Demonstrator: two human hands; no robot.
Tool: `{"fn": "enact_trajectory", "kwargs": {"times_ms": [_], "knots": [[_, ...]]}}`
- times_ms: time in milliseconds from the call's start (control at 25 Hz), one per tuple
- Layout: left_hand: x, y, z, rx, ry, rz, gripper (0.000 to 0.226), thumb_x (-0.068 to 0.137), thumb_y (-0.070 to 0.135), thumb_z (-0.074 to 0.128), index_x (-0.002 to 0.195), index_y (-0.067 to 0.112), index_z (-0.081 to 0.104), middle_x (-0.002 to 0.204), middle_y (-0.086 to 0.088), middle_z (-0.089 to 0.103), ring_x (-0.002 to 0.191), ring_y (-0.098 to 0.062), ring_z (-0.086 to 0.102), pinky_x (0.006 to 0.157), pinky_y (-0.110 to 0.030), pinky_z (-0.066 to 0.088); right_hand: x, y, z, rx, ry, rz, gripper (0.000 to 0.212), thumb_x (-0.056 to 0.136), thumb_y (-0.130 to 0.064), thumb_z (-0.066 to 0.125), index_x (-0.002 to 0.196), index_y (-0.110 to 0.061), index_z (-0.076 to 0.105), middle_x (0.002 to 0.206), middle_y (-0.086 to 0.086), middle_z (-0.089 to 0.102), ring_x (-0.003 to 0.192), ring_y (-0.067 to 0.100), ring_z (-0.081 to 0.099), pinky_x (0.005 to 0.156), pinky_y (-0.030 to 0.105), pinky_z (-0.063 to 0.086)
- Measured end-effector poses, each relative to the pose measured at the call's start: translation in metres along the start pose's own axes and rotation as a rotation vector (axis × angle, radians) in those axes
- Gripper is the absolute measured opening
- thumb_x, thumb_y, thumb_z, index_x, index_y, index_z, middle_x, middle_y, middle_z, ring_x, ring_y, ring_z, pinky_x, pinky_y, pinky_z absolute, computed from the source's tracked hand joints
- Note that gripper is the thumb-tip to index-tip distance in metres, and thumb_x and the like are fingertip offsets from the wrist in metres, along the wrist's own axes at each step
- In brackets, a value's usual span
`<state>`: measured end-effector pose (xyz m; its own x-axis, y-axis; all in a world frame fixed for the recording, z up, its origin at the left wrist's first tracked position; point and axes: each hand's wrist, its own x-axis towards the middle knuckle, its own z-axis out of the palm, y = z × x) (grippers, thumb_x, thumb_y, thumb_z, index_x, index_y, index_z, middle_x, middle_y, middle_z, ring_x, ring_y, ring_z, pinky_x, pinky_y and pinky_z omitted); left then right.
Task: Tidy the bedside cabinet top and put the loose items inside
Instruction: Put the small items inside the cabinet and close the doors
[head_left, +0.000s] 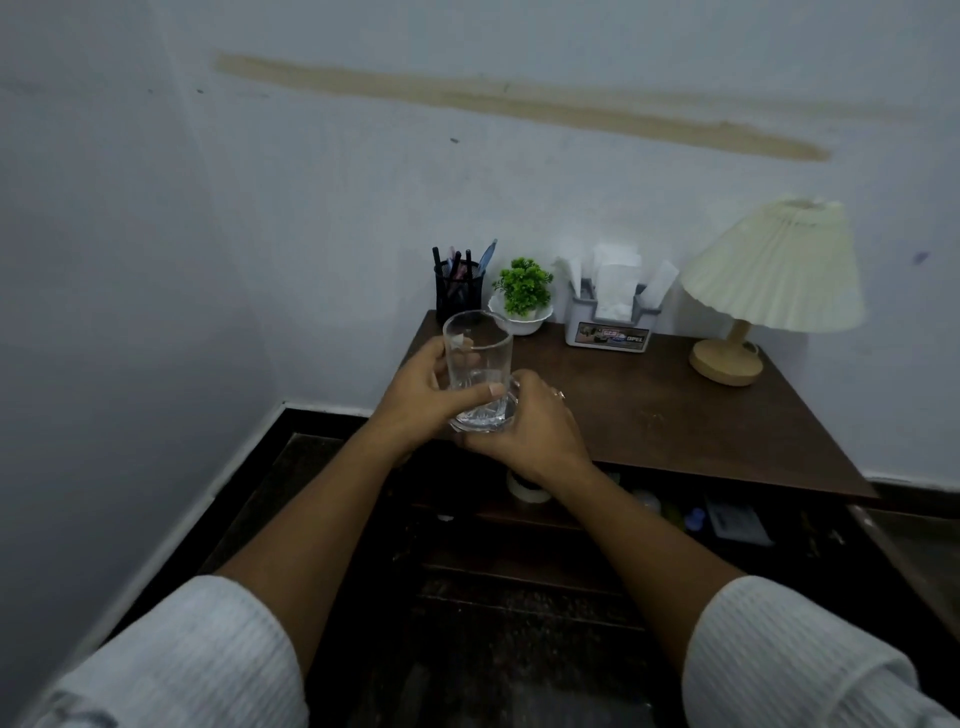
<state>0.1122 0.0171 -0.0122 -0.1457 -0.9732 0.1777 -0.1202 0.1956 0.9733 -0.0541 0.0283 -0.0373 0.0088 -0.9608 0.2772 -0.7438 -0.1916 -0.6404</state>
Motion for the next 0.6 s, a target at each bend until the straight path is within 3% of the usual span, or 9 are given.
{"fn": "enact_trajectory", "kwargs": {"times_ms": [200,360,480,600], "knots": [[-0.068,0.007,0.021,-0.074,-0.043,-0.044,0.061,0.074,0.011,0.088,0.126,0.023,0.059,0.118,0.003,0.073,0.109,-0.014,0.071,0.09,-0.036,0.06,-0.073,0.005,-0.016,-0.029,-0.034,0.038,0.091,0.046,-0.079,0.076,0.116,-0.029,0.048,0.109,-0.016,0.062,0.103,0.008,0.062,0.083,0.038,0.057],[-0.103,-0.011,0.027,-0.041,-0.073,-0.11,0.061,0.073,0.019,0.09,0.124,0.035,0.058,0.117,0.01,0.072,0.105,-0.008,0.071,0.088,-0.043,0.06,-0.114,0.014,-0.01,-0.055,-0.108,0.054,0.088,0.047,-0.079,0.076,0.116,-0.031,0.049,0.108,-0.016,0.055,0.101,0.007,0.058,0.082,0.037,0.057],[-0.115,-0.032,0.029,-0.046,-0.069,-0.165,0.065,0.074,0.015,0.089,0.131,0.024,0.058,0.121,0.005,0.07,0.109,-0.009,0.069,0.092,-0.032,0.059,-0.128,0.024,0.004,-0.051,-0.156,0.079,0.087,0.047,-0.077,0.075,0.116,-0.031,0.049,0.108,-0.014,0.056,0.1,0.009,0.059,0.08,0.037,0.057],[-0.12,-0.056,0.03,-0.043,-0.056,-0.216,0.063,0.074,0.014,0.089,0.129,0.021,0.058,0.121,0.004,0.07,0.109,-0.01,0.069,0.084,-0.024,0.058,-0.133,0.037,0.02,-0.055,-0.207,0.086,0.09,0.05,-0.074,0.075,0.122,-0.028,0.047,0.113,-0.01,0.056,0.104,0.012,0.058,0.083,0.037,0.056]]}}
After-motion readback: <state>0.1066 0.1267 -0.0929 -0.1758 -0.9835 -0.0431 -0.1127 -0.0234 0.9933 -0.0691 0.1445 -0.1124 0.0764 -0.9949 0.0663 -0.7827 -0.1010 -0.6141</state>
